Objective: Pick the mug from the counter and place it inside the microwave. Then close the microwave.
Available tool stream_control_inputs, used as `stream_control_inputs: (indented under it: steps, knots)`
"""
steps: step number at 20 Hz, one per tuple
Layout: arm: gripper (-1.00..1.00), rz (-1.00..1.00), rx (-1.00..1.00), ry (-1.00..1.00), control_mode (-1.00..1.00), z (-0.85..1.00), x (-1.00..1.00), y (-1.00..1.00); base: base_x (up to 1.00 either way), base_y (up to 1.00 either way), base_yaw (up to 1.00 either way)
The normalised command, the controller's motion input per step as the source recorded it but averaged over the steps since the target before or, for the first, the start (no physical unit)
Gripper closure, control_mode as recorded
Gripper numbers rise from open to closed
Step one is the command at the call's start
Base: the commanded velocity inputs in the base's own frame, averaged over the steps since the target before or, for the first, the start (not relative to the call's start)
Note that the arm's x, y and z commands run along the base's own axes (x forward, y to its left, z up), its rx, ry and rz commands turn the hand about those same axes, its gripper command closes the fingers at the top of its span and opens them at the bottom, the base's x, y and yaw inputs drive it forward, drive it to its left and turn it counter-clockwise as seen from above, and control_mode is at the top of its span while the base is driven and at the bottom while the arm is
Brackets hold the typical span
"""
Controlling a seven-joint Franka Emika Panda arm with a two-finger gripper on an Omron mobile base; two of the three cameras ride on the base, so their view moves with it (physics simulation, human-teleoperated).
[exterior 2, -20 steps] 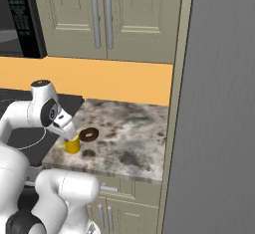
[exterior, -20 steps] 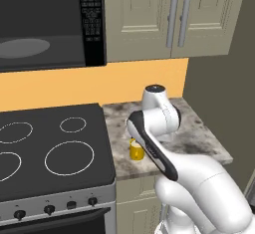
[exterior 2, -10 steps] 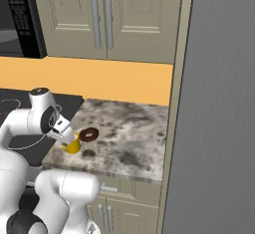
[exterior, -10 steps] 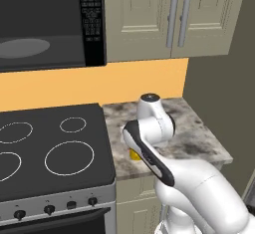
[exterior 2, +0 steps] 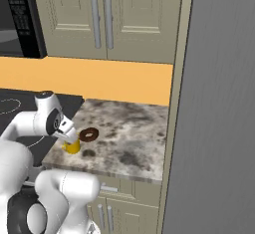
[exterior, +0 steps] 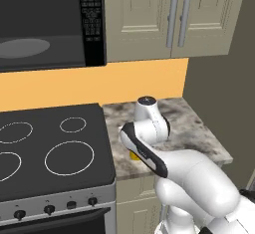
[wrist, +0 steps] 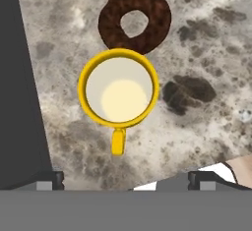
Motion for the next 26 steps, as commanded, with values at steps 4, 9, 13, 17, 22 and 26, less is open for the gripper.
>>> stream_control_inputs:
  steps: [4,9,13,17,22,26]
  knots:
    - [-1.00,0.00,0.00,0.01,-1.00,-0.24,0.08,0.02,0.00,0.00,0.00]
    - [-1.00,0.00,0.00,0.00,-1.00,-0.39,0.00,0.05,0.00,0.00,0.00]
    - [-1.00,0.00,0.00,0.00,-1.00,-0.33,0.00,0.03,0.00,0.00,0.00]
    - [-1.00,0.00,0.00,-0.02,-1.00,-0.08,0.00,0.00,0.00,0.00,0.00]
    - [-1.00,0.00,0.00,-0.04,-1.00,0.00,0.09,0.00,0.00,0.00,0.00]
    - [-1.00,0.00,0.00,-0.03,-1.00,0.00,0.09,0.00,0.00,0.00,0.00]
